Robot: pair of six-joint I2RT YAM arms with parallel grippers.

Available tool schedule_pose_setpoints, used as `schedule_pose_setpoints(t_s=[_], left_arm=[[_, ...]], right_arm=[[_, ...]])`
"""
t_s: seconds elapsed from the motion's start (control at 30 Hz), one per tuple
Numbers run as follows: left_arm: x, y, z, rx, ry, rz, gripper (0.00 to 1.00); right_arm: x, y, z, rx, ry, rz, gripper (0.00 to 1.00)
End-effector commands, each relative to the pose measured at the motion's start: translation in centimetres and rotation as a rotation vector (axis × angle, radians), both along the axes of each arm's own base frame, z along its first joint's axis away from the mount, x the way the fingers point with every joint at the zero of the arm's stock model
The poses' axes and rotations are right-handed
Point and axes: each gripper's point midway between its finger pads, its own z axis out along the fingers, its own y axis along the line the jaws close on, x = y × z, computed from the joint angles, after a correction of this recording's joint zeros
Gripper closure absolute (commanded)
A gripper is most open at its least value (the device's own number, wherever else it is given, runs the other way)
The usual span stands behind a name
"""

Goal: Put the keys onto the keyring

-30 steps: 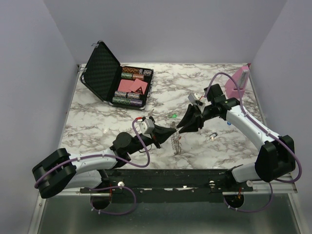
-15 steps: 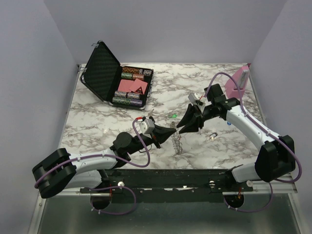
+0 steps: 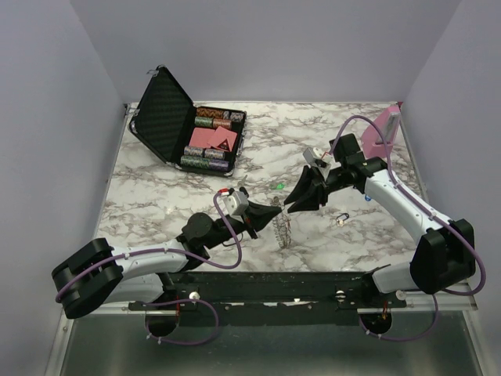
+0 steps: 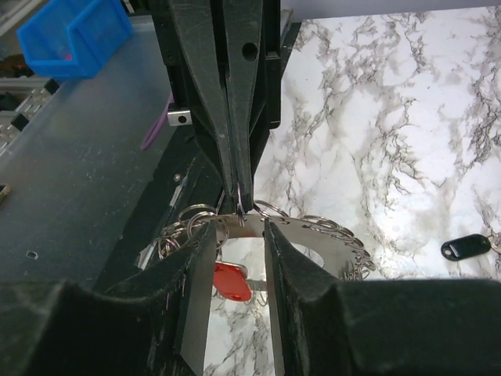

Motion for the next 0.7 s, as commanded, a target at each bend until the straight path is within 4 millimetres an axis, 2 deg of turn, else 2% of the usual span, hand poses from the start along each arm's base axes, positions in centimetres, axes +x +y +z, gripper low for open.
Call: schedule_pose_setpoints(t_s=[0.0, 0.67], left_arm=[[0.12, 0.17, 1.43, -0.044, -0.031, 0.018, 1.0], [0.47, 0.12, 2.04, -0.07, -0.027, 0.032, 1.0]], right_arm=[[-0.82, 0.03, 2.1, 0.091, 0.027, 0.051, 0.62], [-1.24, 0.61, 1.3, 0.076, 0.052, 0.073, 0.7]])
